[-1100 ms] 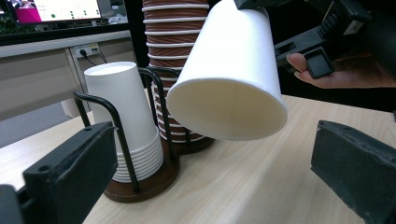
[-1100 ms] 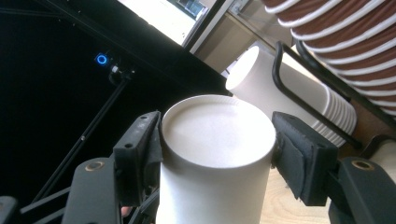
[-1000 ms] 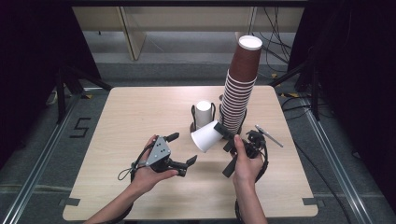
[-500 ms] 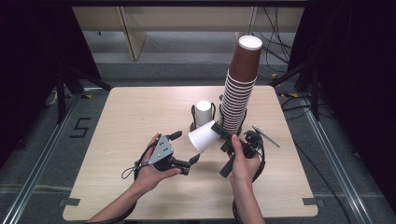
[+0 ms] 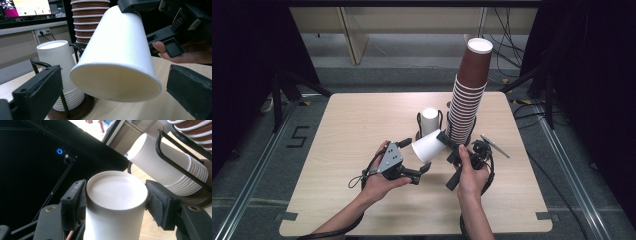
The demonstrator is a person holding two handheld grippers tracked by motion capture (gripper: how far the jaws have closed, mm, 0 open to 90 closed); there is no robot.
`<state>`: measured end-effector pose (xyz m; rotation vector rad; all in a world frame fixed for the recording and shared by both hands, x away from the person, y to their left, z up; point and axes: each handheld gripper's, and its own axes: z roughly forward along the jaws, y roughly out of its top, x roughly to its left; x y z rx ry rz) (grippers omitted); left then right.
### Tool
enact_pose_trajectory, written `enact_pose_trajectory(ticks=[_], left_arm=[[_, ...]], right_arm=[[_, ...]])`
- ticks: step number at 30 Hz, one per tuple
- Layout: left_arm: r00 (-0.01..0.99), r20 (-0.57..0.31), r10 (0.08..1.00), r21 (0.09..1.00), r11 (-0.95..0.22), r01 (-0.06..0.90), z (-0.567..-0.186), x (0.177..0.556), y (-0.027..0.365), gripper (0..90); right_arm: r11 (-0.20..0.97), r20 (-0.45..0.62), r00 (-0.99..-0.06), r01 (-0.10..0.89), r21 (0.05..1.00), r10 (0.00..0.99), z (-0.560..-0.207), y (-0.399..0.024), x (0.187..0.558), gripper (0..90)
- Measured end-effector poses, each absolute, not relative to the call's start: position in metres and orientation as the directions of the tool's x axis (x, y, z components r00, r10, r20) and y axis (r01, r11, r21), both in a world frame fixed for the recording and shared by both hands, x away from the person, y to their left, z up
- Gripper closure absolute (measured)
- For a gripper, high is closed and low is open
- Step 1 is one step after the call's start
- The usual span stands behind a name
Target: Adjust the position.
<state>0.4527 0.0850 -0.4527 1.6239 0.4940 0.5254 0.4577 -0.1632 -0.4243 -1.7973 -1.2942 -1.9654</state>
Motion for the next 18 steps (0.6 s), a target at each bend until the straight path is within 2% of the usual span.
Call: enact_pose_trajectory(ticks=[3, 11, 15, 16, 18], left_arm=[[0.803, 0.053, 0.593, 0.993, -0.114, 0.019, -0.4534, 0.4552, 0.0816, 0.0], [0.805, 0.070, 0.589, 0.993, -0.118, 0.000, -0.4540, 0.4571, 0.0762, 4.1], [0.801, 0.076, 0.594, 0.993, -0.116, -0.008, -0.4535, 0.4587, 0.0764, 10.3], [0.797, 0.076, 0.599, 0.993, -0.115, -0.008, -0.4534, 0.4590, 0.0765, 14.6], [0.799, 0.071, 0.598, 0.994, -0.112, -0.004, -0.4533, 0.4596, 0.0772, 15.8]], right_arm=[[-0.602, 0.862, -0.279, 0.625, 0.498, 0.424, -0.4264, -0.1624, 0.4593, 36.1], [-0.600, 0.863, -0.279, 0.628, 0.495, 0.420, -0.4262, -0.1618, 0.4594, 36.2], [-0.603, 0.863, -0.279, 0.626, 0.496, 0.421, -0.4264, -0.1623, 0.4596, 36.1], [-0.604, 0.879, -0.261, 0.647, 0.465, 0.398, -0.4245, -0.1634, 0.4580, 36.1], [-0.600, 0.865, -0.271, 0.632, 0.490, 0.422, -0.4258, -0.1643, 0.4592, 36.1]])
